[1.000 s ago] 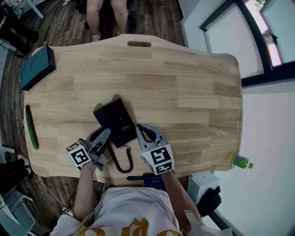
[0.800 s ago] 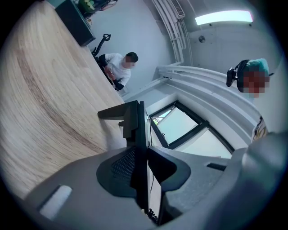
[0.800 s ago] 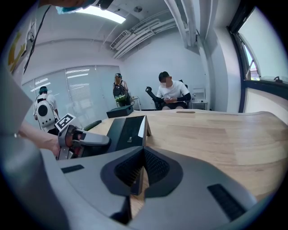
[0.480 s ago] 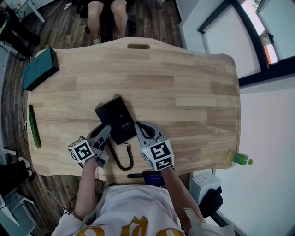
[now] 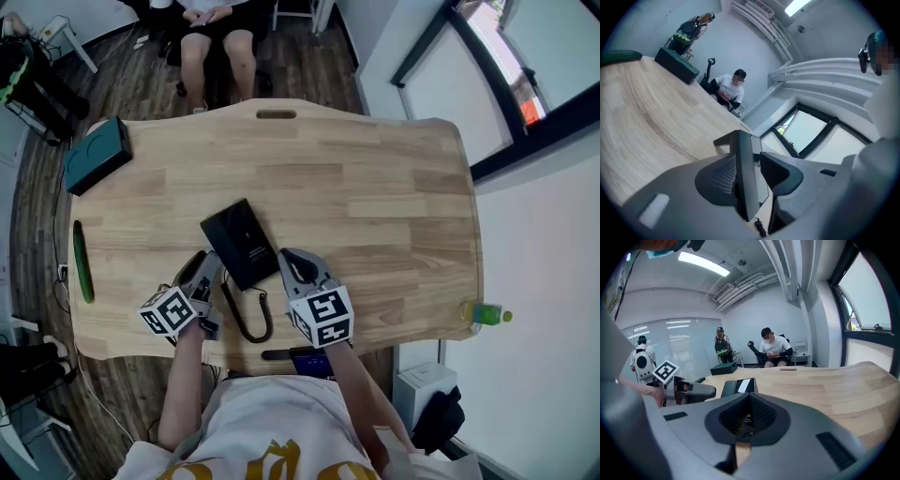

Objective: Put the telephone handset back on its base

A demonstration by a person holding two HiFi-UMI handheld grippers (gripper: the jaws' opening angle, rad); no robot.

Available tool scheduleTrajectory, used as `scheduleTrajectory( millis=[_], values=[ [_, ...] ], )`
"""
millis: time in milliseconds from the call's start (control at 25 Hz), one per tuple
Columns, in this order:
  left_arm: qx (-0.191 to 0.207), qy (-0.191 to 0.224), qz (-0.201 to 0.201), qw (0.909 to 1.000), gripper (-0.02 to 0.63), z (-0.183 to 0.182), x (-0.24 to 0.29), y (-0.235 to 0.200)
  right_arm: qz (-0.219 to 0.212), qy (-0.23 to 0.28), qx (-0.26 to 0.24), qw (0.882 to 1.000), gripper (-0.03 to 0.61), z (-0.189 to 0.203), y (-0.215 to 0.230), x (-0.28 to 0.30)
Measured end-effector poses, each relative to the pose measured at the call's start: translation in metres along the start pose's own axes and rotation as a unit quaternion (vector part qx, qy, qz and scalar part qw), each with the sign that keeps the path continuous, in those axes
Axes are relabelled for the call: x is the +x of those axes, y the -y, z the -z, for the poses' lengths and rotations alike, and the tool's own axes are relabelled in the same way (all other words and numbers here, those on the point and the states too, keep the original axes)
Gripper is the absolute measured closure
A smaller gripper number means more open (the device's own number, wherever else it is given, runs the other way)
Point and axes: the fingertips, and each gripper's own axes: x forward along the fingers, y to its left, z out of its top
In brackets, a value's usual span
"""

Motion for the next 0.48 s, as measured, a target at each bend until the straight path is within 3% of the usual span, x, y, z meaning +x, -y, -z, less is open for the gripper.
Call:
scheduleTrajectory(
  millis=[120,200,240,320,480],
  values=[
    [0.029,0.033,0.025,0.9987,0.47,-0.016,-0.014,0.025,0.019,0.011,-0.005,1.0,0.575,-0.004,-0.001,-0.013],
    [0.086,0.049,0.006,0.9951,0.568,-0.023,-0.026,0.036,0.032,0.02,-0.012,0.999,0.575,-0.008,-0.006,-0.023],
    [0.126,0.053,-0.008,0.9906,0.605,-0.025,-0.033,0.04,0.038,0.024,-0.015,0.999,0.575,-0.009,-0.009,-0.028],
    [0.199,0.057,-0.024,0.978,0.611,-0.025,-0.042,0.054,0.047,0.034,-0.019,0.998,0.575,-0.012,-0.014,-0.036],
    [0.271,0.065,-0.018,0.9602,0.611,-0.023,-0.056,0.087,0.053,0.057,-0.029,0.997,0.575,-0.02,-0.027,-0.054]
  ],
)
